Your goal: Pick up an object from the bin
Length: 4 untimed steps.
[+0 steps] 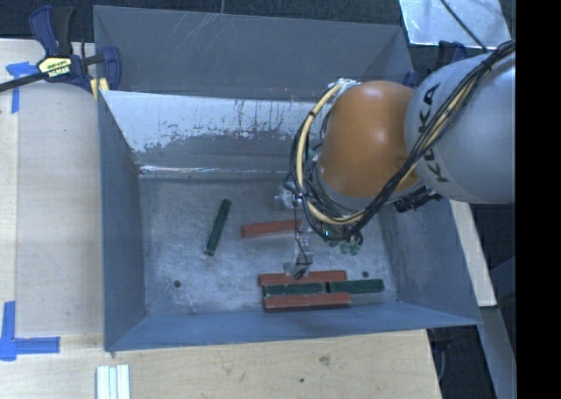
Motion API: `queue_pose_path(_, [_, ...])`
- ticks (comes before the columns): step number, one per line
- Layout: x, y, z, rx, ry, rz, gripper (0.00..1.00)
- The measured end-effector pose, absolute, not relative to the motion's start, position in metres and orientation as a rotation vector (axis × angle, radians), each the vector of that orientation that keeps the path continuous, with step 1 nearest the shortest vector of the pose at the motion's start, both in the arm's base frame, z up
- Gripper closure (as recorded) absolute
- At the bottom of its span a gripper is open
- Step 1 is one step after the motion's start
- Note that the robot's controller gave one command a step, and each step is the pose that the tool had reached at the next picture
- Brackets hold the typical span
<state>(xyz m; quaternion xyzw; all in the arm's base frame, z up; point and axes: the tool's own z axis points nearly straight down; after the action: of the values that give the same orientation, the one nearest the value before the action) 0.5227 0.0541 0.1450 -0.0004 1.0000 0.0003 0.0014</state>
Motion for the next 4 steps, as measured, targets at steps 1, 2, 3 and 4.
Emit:
queue_pose_path(1, [0.4855, 0.0379, 0.0688, -0.103, 3.136, 0.001, 0.0])
queue_pose_path(2, [0.4865, 0.0379, 0.0693, -0.102, 3.136, 0.001, 0.0])
queue_pose_path(3, [0.4875, 0.0377, 0.0698, -0.1, 3.134, 0.001, 0.0])
queue_pose_path(4, [0.4882, 0.0376, 0.07, -0.098, 3.134, 0.002, 0.0])
